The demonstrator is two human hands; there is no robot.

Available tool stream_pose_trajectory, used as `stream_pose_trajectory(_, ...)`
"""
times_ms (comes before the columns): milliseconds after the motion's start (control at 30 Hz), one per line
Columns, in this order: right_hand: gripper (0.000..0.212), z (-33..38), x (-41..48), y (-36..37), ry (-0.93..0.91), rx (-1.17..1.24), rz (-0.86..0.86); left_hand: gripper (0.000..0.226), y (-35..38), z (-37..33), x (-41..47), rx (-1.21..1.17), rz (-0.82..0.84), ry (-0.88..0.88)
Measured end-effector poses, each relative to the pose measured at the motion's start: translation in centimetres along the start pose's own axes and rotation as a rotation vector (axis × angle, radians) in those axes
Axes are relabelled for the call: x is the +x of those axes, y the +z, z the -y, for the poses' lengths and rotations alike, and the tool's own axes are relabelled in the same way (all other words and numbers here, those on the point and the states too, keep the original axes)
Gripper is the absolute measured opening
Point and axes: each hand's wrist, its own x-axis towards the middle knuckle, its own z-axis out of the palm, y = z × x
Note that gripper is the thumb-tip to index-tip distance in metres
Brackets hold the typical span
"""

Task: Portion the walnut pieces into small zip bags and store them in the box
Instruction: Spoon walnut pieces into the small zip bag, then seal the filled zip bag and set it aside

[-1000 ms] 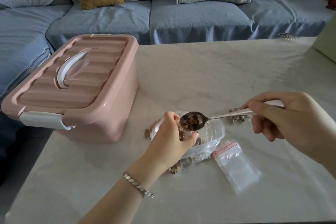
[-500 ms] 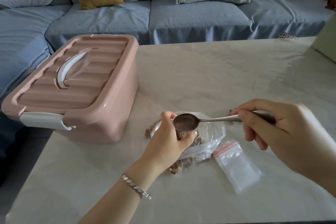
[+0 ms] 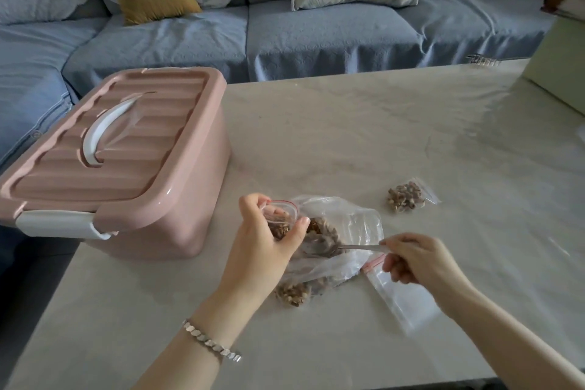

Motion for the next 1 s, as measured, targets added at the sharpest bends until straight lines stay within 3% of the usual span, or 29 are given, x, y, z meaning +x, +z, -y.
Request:
stream_pose_trajectory(100, 0.014, -0.8, 0.3, -0.1, -0.003, -0.165, -0.028, 0.049, 0.7, 0.2, -0.1, -0.031, 0.059, 0.002)
stream_pose_trajectory(167, 0.026, -0.8, 0.0, -0.5, -0.047, -0.451, -0.076, 0.049, 1.2, 0.0, -0.2, -0.04, 0.097, -0.003)
stream_pose_trajectory(233, 0.032, -0.3, -1.0, -0.6, -0.221, -0.747, -0.199, 0.049, 1.6, -0.5, -0.3, -0.058, 0.122, 0.014)
stream_pose_trajectory(333, 0.02, 2.2, -3.1, 0.0, -0.582, -0.545, -0.17, 0.046, 2.6, -1.6, -0.6, -0.073, 0.19, 0.024)
stream_pose_trajectory(467, 0.009, 4.4, -4.4, 1.8, -0.54, -0.386, 0.087, 0.047, 4.3, -2.9, -0.8, -0.092, 0.259, 0.038)
stream_pose_trajectory(700, 0.01, 3.4, -2.8, 0.9, -0.55, -0.417, -0.033, 0.056, 5.7, -3.3, -1.1, -0.081, 0.337, 0.1)
stream_pose_trajectory(833, 0.008, 3.8, -1.0, -2.8, -0.672, -0.54, -0.189, 0.084, 5.0, -3.1, -1.1, -0.09, 0.401, 0.011)
stream_pose_trajectory(900, 0.009, 4.2, 0.5, -5.4, -0.682, -0.558, -0.224, 0.069, 4.6, -2.6, -1.2, -0.056, 0.402, 0.034)
stream_pose_trajectory(1000, 0.021, 4.1, 3.4, -8.4, -0.605, -0.638, -0.147, 0.036, 4.0, -1.7, -1.6, 0.026, 0.368, 0.137)
